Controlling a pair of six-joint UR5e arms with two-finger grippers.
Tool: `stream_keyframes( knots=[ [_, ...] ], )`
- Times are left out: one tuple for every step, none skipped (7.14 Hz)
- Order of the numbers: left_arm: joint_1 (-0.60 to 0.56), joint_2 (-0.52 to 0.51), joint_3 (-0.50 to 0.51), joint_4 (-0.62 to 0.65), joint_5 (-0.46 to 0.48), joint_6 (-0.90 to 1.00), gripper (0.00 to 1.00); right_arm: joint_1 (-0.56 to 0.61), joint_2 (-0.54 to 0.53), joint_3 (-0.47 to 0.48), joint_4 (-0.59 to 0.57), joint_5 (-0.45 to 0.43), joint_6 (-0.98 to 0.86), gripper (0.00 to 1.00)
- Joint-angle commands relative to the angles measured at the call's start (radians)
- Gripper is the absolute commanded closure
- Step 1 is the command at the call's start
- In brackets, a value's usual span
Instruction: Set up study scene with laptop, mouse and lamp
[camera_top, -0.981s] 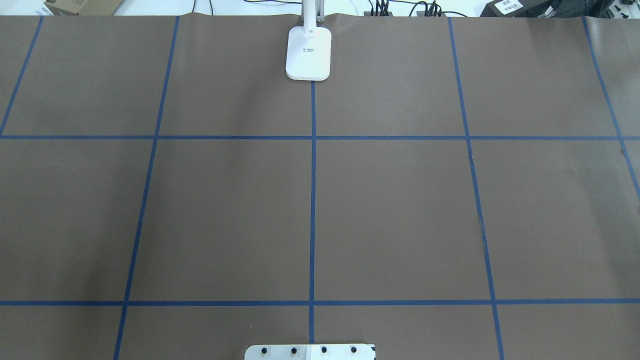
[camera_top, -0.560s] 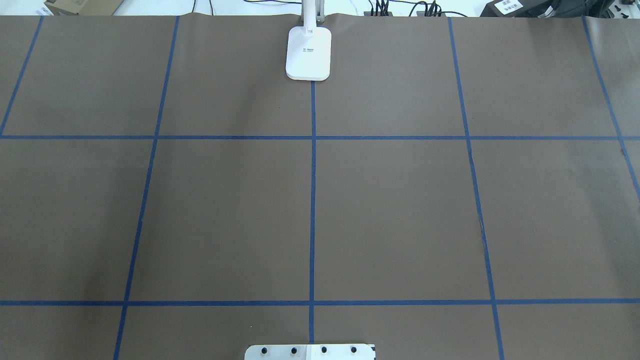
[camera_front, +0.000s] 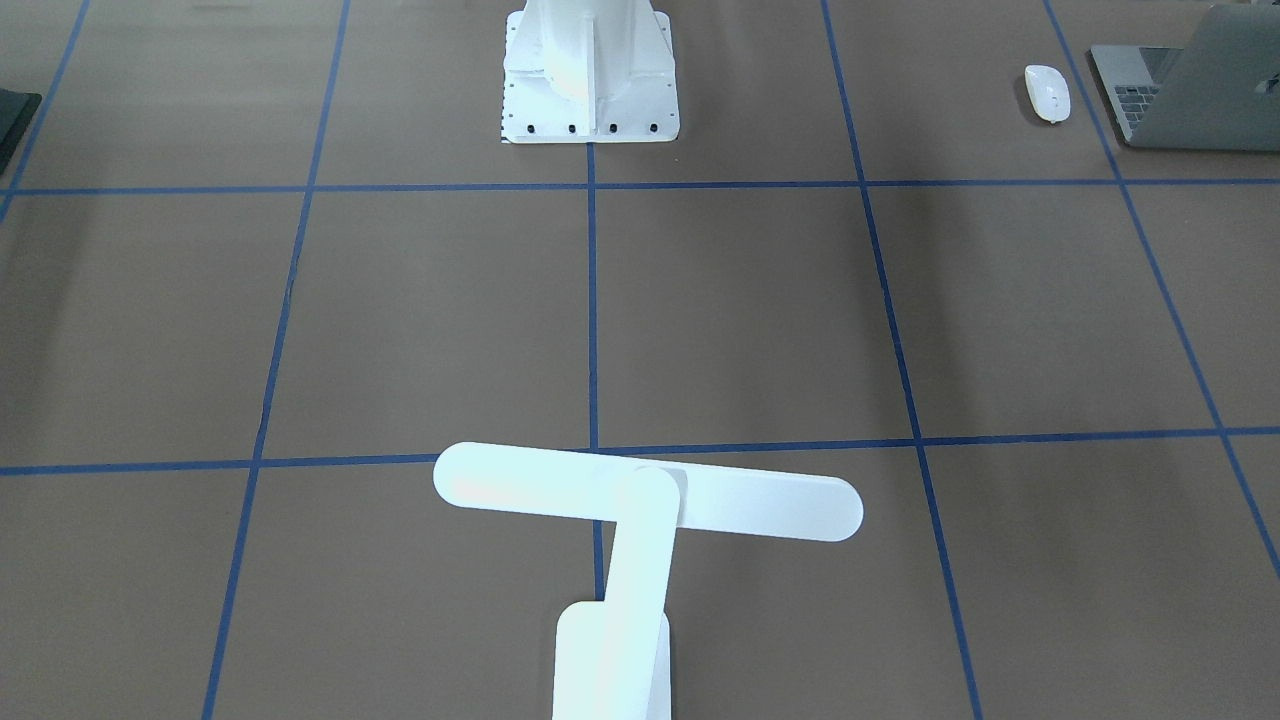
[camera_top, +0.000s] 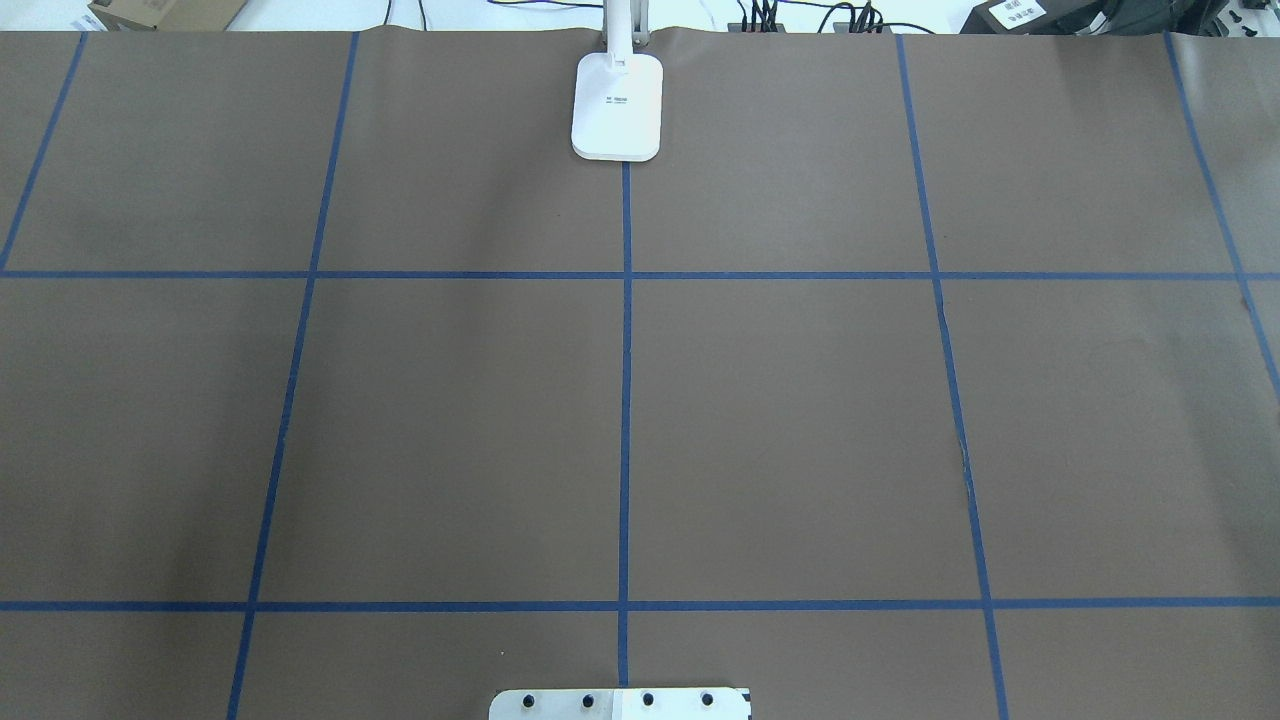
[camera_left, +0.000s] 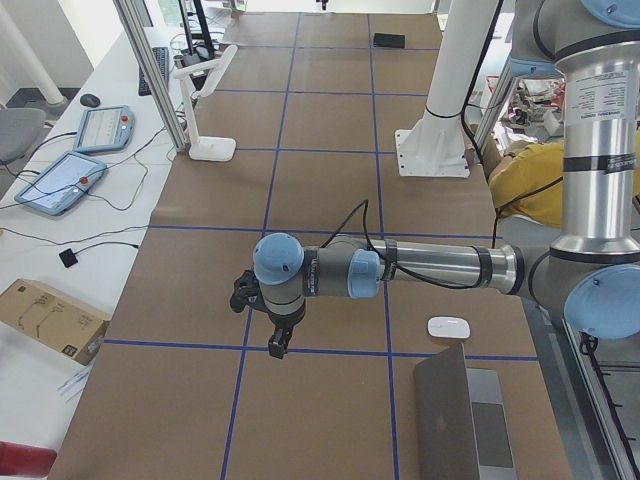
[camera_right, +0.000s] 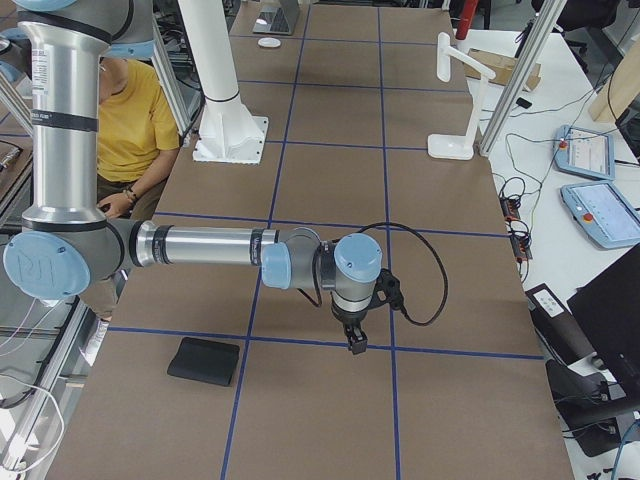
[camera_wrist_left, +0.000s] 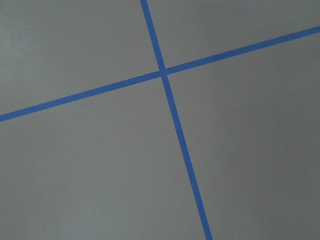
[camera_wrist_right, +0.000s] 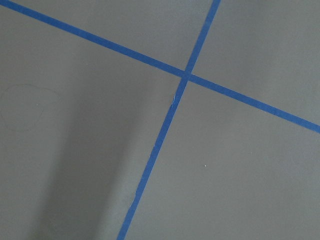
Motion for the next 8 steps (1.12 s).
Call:
stream_keyframes(
  knots=[
    [-0.038,-0.001,-0.002,-0.001,-0.005,-0.001,0.0,0.0,-0.001,-0.002,0.003,0.001,0.001,0.0],
    [-0.038,-0.004,0.004,-0.01,0.003,-0.001,0.0,0.0,-0.001,-0.002,0.003,0.001,0.001,0.0],
    [-0.117,-0.004,0.0,-0.029,0.003,-0.004,0.0,0.0,-0.001,-0.003,0.003,0.001,0.001,0.0],
    [-0.133,-0.005,-0.001,-0.03,0.006,-0.001,0.0,0.0,-0.001,-0.003,0.003,0.0,0.001,0.0],
    [-0.14,-0.019,-0.004,-0.02,0.004,-0.004,0.0,0.0,-0.001,-0.003,0.003,0.001,0.002,0.0],
    [-0.156,-0.016,0.002,-0.006,0.004,-0.027,0.0,0.0,-0.001,-0.005,0.003,0.001,0.002,0.0],
    [-0.207,-0.011,-0.004,0.043,0.001,-0.174,0.0,0.0,-0.001,-0.014,0.003,0.001,0.002,0.0],
    [-0.254,-0.007,-0.01,0.113,0.0,-0.223,0.0,0.0,-0.001,-0.014,0.003,0.001,0.002,0.0]
  ],
)
